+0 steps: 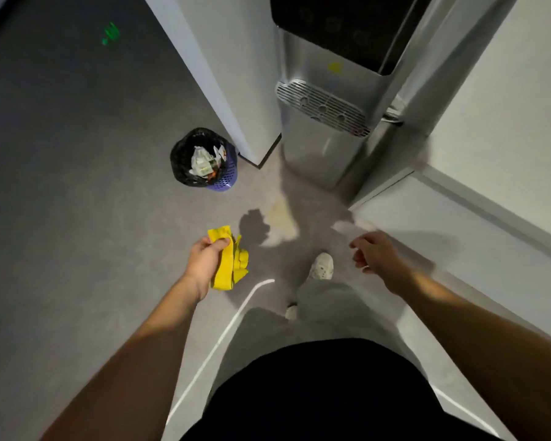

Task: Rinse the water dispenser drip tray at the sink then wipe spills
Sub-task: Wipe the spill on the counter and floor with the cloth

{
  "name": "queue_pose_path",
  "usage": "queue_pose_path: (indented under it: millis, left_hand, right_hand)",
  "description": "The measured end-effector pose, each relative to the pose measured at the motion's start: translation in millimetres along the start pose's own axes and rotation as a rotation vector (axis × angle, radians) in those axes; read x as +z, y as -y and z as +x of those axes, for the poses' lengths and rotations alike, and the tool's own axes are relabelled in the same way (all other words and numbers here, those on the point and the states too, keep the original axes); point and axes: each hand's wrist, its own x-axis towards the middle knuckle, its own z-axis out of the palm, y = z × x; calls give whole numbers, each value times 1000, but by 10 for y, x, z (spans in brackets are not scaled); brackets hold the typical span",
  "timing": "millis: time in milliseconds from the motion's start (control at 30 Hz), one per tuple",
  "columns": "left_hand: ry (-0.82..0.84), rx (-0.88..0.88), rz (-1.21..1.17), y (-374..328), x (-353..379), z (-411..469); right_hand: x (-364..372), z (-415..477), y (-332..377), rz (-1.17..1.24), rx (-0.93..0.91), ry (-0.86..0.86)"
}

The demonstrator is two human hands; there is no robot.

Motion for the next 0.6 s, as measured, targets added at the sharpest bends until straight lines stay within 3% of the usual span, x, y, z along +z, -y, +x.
queue_pose_path:
  millis: [167,367,433,600]
  left_hand:
    - [66,94,157,-397,156,518]
    - [140,63,375,-783,-26,1193]
    - [168,-7,351,-848,-124,1534]
    - [395,-462,38,-923,-286,2250]
  right_hand:
    - [198,431,344,-18,57,-7]
    - [663,661,642,23,100,-59]
    - [918,738,675,38,144,-93]
    - [1590,912,614,104,214,-234]
